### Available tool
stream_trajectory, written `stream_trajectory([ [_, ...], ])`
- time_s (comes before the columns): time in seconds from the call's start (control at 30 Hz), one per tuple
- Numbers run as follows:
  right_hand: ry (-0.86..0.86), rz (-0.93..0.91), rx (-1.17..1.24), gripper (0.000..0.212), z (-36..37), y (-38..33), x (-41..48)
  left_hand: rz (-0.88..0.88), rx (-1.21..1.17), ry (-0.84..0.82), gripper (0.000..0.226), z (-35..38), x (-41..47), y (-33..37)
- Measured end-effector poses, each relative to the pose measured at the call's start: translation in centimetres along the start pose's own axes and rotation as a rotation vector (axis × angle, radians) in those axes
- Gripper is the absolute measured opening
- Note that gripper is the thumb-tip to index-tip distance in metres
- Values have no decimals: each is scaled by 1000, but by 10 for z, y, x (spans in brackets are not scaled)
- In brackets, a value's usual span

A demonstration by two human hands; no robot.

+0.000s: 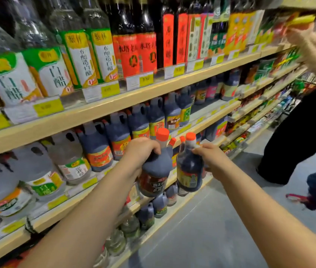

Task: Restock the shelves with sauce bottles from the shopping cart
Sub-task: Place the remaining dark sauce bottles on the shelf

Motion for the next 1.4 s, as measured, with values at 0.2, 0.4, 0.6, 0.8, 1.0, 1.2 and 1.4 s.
stream_trajectory([
  [0.2,18,-43,-14,23,-52,12,68,2,70,9,2,61,58,-8],
  [0.4,59,-232,-85,48,-107,7,131,-22,-29,116,5,120,98,-11],
  [0.6,90,-381,-103,52,-147,-5,189,-7,-58,194,5,163,131,-10],
  [0.8,101,-411,-18,46,-167,-8,242,-92,-18,200,14,189,167,-10],
  [1.0,153,-498,3,40,-183,-22,286,-119,-48,279,45,200,205,-16],
  [1.2,172,-602,-25,42,-187,-38,331,-122,-8,363,42,215,227,-18],
  [1.4,120,-715,-91,40,-180,-50,372,-118,-61,494,8,239,232,-17],
])
Point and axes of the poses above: each hand's wrist, its own x-axis towards the middle knuckle, its own z-axis out of the palm, y = z × x, the point moved 6 cm from there along x, towards the middle knuckle, and after that the axes turned 13 degrees about -x, right-handed, at the moved point
